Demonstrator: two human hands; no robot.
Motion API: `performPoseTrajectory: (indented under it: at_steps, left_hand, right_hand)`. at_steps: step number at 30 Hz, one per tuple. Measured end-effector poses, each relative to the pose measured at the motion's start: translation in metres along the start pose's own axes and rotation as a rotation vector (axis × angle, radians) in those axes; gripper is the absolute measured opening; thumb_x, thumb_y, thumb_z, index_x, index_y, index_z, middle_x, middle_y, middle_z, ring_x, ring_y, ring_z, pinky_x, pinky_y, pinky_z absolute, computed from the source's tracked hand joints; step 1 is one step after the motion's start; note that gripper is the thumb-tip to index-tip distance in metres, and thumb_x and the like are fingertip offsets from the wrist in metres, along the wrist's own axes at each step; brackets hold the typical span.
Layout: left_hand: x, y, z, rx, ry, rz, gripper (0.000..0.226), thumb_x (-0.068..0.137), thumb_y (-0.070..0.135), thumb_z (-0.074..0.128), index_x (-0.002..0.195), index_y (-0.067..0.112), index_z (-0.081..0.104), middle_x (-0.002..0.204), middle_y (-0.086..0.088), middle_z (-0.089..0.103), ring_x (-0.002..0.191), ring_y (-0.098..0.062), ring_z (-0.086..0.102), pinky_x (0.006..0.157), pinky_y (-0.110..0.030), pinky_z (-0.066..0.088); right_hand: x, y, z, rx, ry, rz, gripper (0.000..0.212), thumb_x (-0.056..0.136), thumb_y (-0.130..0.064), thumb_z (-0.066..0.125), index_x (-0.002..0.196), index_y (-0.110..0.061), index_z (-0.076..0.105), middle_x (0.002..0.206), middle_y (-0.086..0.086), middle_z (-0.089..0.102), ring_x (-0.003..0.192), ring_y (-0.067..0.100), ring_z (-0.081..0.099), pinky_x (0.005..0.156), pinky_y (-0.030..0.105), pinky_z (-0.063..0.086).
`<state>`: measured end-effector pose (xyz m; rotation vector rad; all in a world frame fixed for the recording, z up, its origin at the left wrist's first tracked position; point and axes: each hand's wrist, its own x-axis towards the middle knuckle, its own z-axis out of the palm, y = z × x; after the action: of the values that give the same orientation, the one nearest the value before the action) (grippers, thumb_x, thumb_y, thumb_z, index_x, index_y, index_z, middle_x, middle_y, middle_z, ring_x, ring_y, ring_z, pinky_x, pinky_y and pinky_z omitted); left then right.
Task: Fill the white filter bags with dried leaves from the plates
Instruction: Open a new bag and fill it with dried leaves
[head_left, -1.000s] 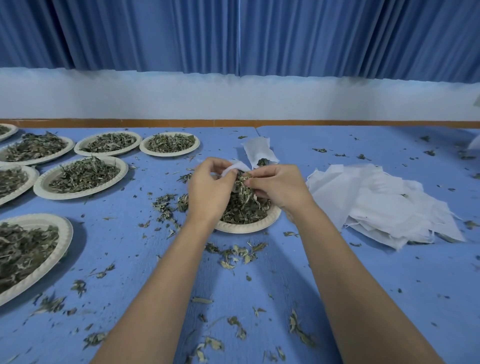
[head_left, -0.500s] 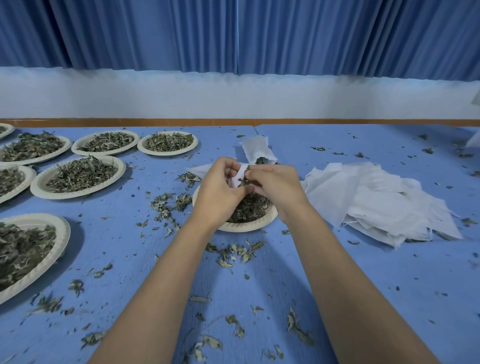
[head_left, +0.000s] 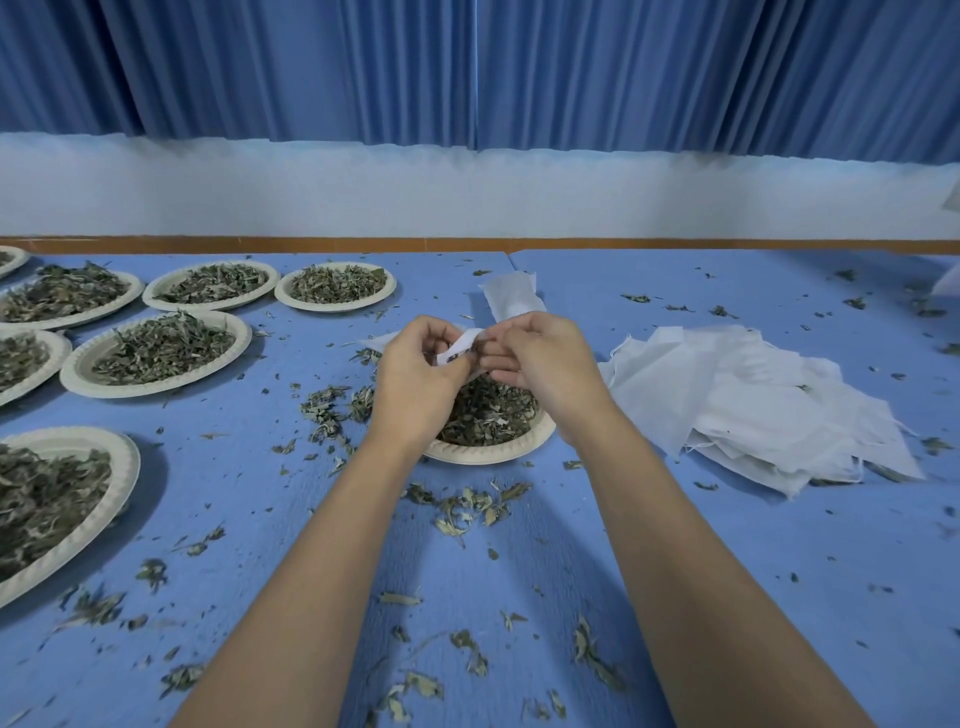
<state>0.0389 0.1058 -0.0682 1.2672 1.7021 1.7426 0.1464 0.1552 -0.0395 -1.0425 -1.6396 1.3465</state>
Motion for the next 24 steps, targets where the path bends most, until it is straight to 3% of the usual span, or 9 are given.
performPoseTrajectory:
  at_steps: [3, 5, 8, 10, 12, 15, 18, 22, 24]
  left_hand:
    - [0.0, 0.0, 0.0, -0.009, -0.008, -0.001, 0.024, 0.083, 0.004, 0.066, 0.076, 0.023, 0.053, 0.074, -0.004, 0.053, 0.067, -0.017, 0.048, 0.065, -0.038, 0.047]
    - [0.0, 0.0, 0.0, 0.005, -0.014, 0.004, 0.023, 0.084, 0.006, 0.065, 0.076, 0.023, 0.053, 0.074, -0.003, 0.053, 0.068, -0.018, 0.047, 0.066, -0.039, 0.046]
    - [0.0, 0.0, -0.001, 0.006, -0.031, 0.006, 0.024, 0.084, 0.005, 0.065, 0.075, 0.023, 0.053, 0.071, -0.002, 0.05, 0.066, -0.017, 0.045, 0.062, -0.036, 0.042]
    - [0.0, -0.001, -0.002, 0.018, -0.026, 0.0, 0.024, 0.084, 0.004, 0.064, 0.074, 0.022, 0.052, 0.073, -0.005, 0.052, 0.065, -0.016, 0.046, 0.061, -0.033, 0.043]
    - [0.001, -0.002, -0.003, 0.035, 0.045, -0.002, 0.025, 0.084, 0.003, 0.063, 0.07, 0.02, 0.05, 0.07, -0.003, 0.052, 0.059, -0.008, 0.045, 0.055, -0.024, 0.041]
    - [0.004, -0.005, -0.005, 0.087, 0.2, -0.029, 0.031, 0.08, -0.006, 0.057, 0.063, 0.019, 0.048, 0.06, 0.002, 0.044, 0.049, -0.006, 0.036, 0.041, -0.013, 0.028]
    - [0.005, -0.008, -0.006, 0.129, 0.267, -0.046, 0.034, 0.078, -0.01, 0.052, 0.061, 0.018, 0.046, 0.058, 0.002, 0.041, 0.05, -0.01, 0.033, 0.039, -0.013, 0.025]
    - [0.007, -0.007, -0.009, 0.098, 0.28, -0.064, 0.03, 0.081, 0.006, 0.064, 0.064, 0.021, 0.045, 0.062, 0.003, 0.044, 0.053, -0.011, 0.037, 0.046, -0.017, 0.031]
    - [0.009, -0.006, -0.01, 0.036, 0.261, -0.094, 0.029, 0.081, 0.011, 0.067, 0.067, 0.023, 0.044, 0.067, 0.004, 0.045, 0.058, -0.012, 0.04, 0.05, -0.022, 0.034]
  right_hand:
    - [0.0, 0.005, -0.003, -0.028, 0.115, -0.062, 0.008, 0.084, -0.006, 0.06, 0.08, -0.013, 0.061, 0.082, 0.007, 0.069, 0.068, 0.016, 0.069, 0.069, 0.031, 0.059]
    - [0.002, 0.008, -0.004, -0.214, 0.202, -0.142, 0.01, 0.079, -0.009, 0.067, 0.086, -0.014, 0.061, 0.085, 0.008, 0.064, 0.073, 0.025, 0.068, 0.074, 0.04, 0.057]
    - [0.002, 0.011, -0.004, -0.342, 0.188, -0.207, 0.006, 0.081, -0.016, 0.068, 0.087, -0.016, 0.066, 0.082, 0.005, 0.063, 0.08, 0.027, 0.066, 0.077, 0.045, 0.054]
    - [0.001, 0.012, -0.004, -0.379, 0.16, -0.221, 0.004, 0.082, -0.017, 0.066, 0.079, -0.018, 0.066, 0.076, 0.0, 0.064, 0.075, 0.023, 0.065, 0.075, 0.034, 0.055]
    - [0.002, 0.011, -0.005, -0.453, 0.126, -0.252, 0.009, 0.08, -0.017, 0.065, 0.072, -0.02, 0.063, 0.071, -0.006, 0.063, 0.067, 0.013, 0.06, 0.059, 0.009, 0.045]
    - [0.0, 0.007, -0.004, -0.433, 0.06, -0.271, 0.014, 0.076, -0.016, 0.063, 0.064, -0.022, 0.061, 0.064, -0.01, 0.059, 0.056, -0.002, 0.052, 0.049, 0.006, 0.037]
    - [-0.002, 0.006, -0.001, -0.391, 0.015, -0.283, 0.016, 0.076, -0.016, 0.064, 0.063, -0.023, 0.06, 0.062, -0.011, 0.057, 0.052, -0.008, 0.049, 0.047, 0.004, 0.036]
    - [-0.001, 0.005, -0.007, -0.341, -0.071, -0.182, 0.008, 0.08, -0.031, 0.069, 0.083, -0.025, 0.066, 0.08, -0.016, 0.063, 0.063, -0.009, 0.054, 0.054, 0.009, 0.039]
    - [0.001, 0.006, -0.012, -0.461, -0.188, -0.076, 0.035, 0.077, -0.038, 0.071, 0.108, -0.026, 0.061, 0.099, -0.014, 0.062, 0.084, -0.004, 0.057, 0.064, 0.018, 0.043]
